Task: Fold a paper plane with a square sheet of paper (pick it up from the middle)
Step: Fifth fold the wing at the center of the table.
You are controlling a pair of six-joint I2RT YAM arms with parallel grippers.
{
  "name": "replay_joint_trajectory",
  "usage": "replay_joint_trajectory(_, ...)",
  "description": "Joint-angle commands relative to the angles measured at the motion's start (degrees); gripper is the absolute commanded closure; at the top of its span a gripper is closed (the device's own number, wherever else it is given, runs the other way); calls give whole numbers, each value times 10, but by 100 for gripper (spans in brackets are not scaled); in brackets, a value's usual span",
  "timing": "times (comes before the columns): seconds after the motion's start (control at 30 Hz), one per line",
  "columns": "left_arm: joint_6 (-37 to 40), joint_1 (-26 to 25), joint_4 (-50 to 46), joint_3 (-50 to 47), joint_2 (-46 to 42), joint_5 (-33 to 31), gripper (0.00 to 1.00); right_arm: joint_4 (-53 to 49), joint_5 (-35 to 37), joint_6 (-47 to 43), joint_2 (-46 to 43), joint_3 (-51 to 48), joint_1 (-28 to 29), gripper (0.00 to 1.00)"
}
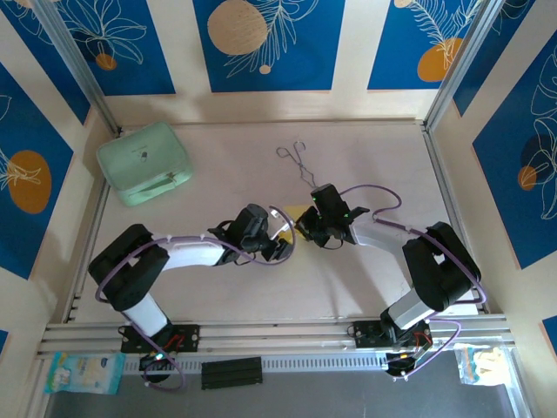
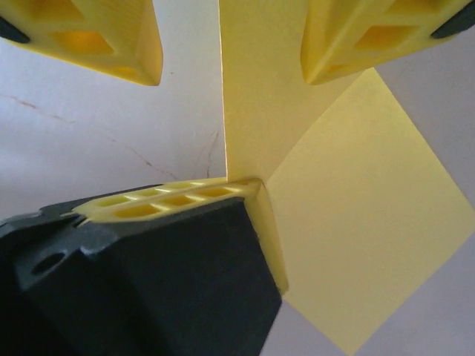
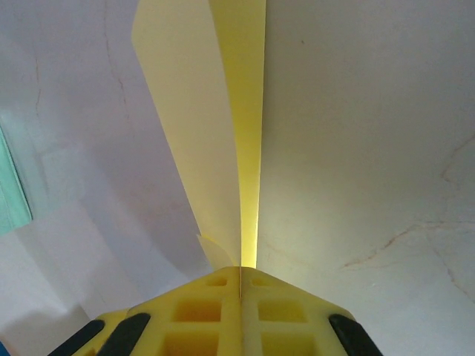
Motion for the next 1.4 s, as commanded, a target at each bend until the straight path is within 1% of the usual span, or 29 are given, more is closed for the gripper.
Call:
replay_joint_trajectory(0.0, 59, -12, 31, -9, 14, -8, 48, -20, -7, 21, -11, 13, -3, 99)
replay_joint_trajectory(0.2, 74, -15, 59, -24, 25, -19, 49, -24, -18, 32, -7, 15, -6, 100)
replay_joint_trajectory(0.33, 84, -15, 84, -42, 30, -35, 53, -31, -21, 37, -7, 16, -8, 100)
replay_joint_trajectory(0.5, 86, -15, 98, -54, 31, -50, 65, -36, -23, 39, -6, 16, -10, 100)
replay_joint_trajectory(0.63, 80, -15, 107, -61, 32, -49, 70, -40, -24, 40, -5, 18, -11, 100)
replay_joint_trajectory(0.73, 75, -15, 111, -61, 33, -46, 71, -43, -27, 40, -1, 19, -11, 99)
replay_joint_trajectory(0.93, 59, -15, 116, -57, 28, -28, 70, -46, -37, 40, 9, 21, -10, 99)
replay_joint_trajectory(1.07, 55, -15, 119, -52, 29, -29, 69, -46, -39, 41, 15, 25, -8, 99)
replay_joint_trajectory(1.37, 51, -15, 112, -53, 47, -40, 78, -51, -42, 39, 18, 29, -8, 99)
